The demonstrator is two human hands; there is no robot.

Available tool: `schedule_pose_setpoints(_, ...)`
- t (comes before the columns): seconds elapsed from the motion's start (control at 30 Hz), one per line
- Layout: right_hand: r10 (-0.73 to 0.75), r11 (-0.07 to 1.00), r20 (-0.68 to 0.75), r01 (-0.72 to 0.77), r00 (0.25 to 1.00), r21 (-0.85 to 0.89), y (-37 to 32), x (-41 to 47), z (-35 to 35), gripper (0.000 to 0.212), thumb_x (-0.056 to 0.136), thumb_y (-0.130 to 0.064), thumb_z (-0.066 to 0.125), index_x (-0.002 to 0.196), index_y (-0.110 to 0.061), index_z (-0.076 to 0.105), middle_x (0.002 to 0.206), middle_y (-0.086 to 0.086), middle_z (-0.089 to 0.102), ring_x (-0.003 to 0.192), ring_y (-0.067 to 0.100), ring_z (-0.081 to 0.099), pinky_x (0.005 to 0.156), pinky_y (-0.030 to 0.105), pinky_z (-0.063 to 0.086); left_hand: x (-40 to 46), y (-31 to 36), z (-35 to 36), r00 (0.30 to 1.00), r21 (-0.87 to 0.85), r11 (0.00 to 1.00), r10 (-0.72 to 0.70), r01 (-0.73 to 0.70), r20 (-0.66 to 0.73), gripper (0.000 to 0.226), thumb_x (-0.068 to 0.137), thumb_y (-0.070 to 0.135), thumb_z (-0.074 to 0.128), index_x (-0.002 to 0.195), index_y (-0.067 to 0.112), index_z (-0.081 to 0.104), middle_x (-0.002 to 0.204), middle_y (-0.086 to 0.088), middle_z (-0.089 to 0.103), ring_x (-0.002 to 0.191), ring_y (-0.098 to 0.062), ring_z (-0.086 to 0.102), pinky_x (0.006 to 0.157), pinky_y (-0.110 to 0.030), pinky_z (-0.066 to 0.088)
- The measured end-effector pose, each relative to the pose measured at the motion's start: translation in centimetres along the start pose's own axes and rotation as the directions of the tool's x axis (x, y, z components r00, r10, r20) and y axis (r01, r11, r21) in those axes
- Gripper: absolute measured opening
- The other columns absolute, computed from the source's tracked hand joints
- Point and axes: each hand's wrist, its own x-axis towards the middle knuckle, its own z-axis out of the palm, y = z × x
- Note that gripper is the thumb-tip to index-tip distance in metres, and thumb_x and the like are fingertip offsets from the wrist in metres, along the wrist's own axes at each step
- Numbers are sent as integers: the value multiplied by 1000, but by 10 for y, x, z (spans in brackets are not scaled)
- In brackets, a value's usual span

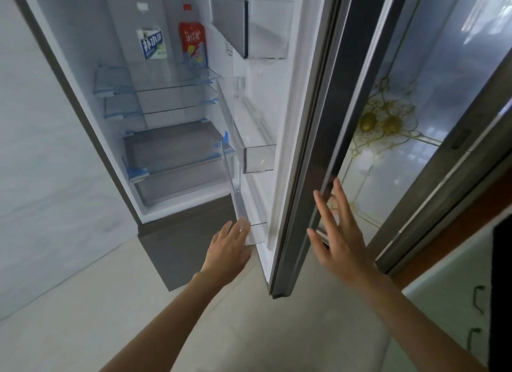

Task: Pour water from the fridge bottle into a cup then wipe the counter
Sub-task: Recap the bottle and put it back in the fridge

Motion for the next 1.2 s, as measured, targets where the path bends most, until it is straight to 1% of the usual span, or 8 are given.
schedule_pose_setpoints(0.1,-74,997,-7,74,997,24,-20,5,15,63,91,-24,55,147,-17,26,157,18,13,140,17,25,92,41,53,-14,-27,-2,998,-24,998,-63,63,1,47,96,42,39,136,15,44,161,-1,10,147,-27,11,116,-48,26)
schedule_pose_setpoints(0.3,-289,956,26,287,957,53,-64,34,61,55,96,-29,50,145,-18,28,156,8,18,127,19,45,99,33,46,-33,-92,-24,968,-92,968,-241,234,-68,72,94,36,53,153,16,15,160,-4,15,146,-28,16,116,-45,27)
schedule_pose_setpoints(0.5,-442,894,-57,445,895,58,-131,81,133,53,96,-30,53,143,-18,34,152,10,26,141,24,28,108,40,38,-60,-162,-35,932,-172,939,-325,297,-162,76,82,23,71,147,13,33,152,-12,35,137,-37,36,100,-53,45)
schedule_pose_setpoints(0.6,-444,892,-63,447,894,62,-160,112,172,60,96,-35,51,147,-19,25,154,11,21,146,23,16,113,42,31,-79,-179,-29,926,-220,939,-310,264,-215,82,76,19,79,144,13,33,145,-16,45,128,-40,47,93,-53,50)
schedule_pose_setpoints(0.77,-398,917,-5,398,917,20,-205,167,236,76,96,-37,51,152,-17,6,157,14,14,146,29,15,116,47,26,-85,-213,-23,898,-244,931,-335,270,-285,79,86,26,68,151,14,24,152,-8,37,136,-35,39,106,-48,41)
schedule_pose_setpoints(0.93,-387,918,78,392,919,-54,-234,219,287,69,93,-37,57,149,-15,24,157,15,20,145,31,16,115,50,25,-58,-275,-32,863,-249,892,-437,378,-253,71,91,41,44,152,16,18,152,-9,38,136,-36,40,107,-47,40)
schedule_pose_setpoints(1.1,-396,909,122,407,910,-86,-243,261,326,69,91,-34,58,149,-15,27,158,14,19,146,32,14,113,54,28,-27,-331,-44,858,-222,880,-465,420,-218,81,85,29,67,150,12,23,147,-13,43,130,-41,46,99,-50,45)
schedule_pose_setpoints(1.2,-415,897,155,431,897,-95,-243,285,347,67,93,-34,55,150,-17,24,159,11,13,146,30,9,113,57,25,-7,-360,-45,839,-202,862,-502,465,-211,81,86,34,62,151,16,17,150,-12,40,133,-40,43,101,-50,43)
